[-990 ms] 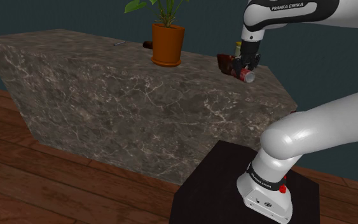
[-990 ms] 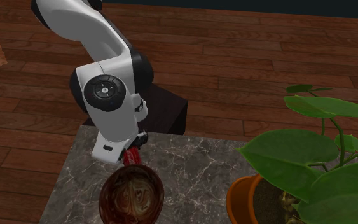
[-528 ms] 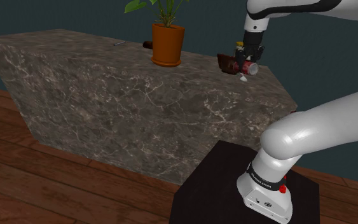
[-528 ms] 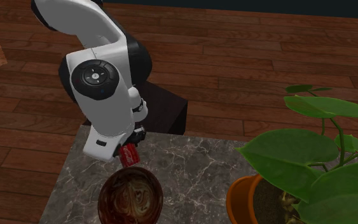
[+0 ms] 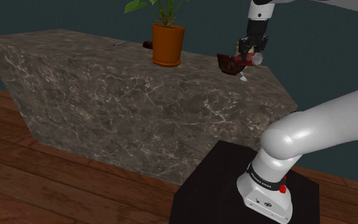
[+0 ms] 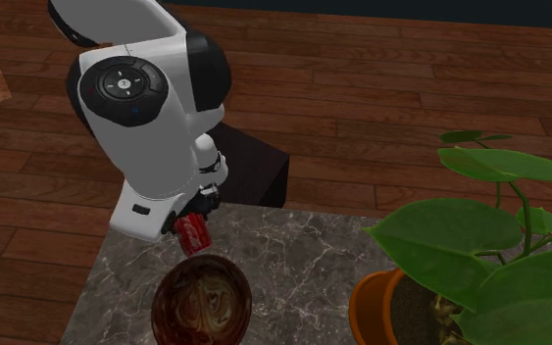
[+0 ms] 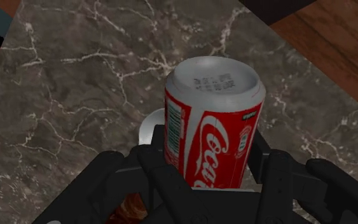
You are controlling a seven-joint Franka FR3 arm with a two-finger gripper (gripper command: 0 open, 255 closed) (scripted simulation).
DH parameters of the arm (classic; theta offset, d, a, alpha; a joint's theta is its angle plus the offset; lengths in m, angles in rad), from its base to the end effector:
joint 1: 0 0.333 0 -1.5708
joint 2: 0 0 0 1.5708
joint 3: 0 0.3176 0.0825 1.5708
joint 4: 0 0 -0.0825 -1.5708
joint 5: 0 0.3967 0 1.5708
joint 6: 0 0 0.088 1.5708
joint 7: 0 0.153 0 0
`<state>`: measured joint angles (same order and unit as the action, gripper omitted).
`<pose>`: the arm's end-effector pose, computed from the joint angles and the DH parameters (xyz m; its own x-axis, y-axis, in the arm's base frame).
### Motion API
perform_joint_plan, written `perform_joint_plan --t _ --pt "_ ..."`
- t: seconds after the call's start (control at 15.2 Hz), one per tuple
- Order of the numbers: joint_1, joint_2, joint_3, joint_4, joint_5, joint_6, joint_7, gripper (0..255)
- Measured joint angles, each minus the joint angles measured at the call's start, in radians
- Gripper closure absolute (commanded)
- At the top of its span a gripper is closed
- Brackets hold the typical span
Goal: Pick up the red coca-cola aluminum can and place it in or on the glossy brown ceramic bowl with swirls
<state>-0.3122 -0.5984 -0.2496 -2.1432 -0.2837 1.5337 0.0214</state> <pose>0.2855 -0.2531 0.5730 0.8534 -0.5208 -0.0223 -0.5127 -0.8464 0.1441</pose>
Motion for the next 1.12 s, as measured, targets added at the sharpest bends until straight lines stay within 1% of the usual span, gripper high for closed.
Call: perform_joint_plan --t 0.66,0.92,1.12 --pt "0.005 0.049 0.009 0.175 0.012 -0.124 -0.027 255" --pt "0.014 0.167 -0.018 0.277 0.027 -0.105 -0.050 255" --pt "0.016 0.285 -0.053 0.386 0.046 -0.090 -0.087 255"
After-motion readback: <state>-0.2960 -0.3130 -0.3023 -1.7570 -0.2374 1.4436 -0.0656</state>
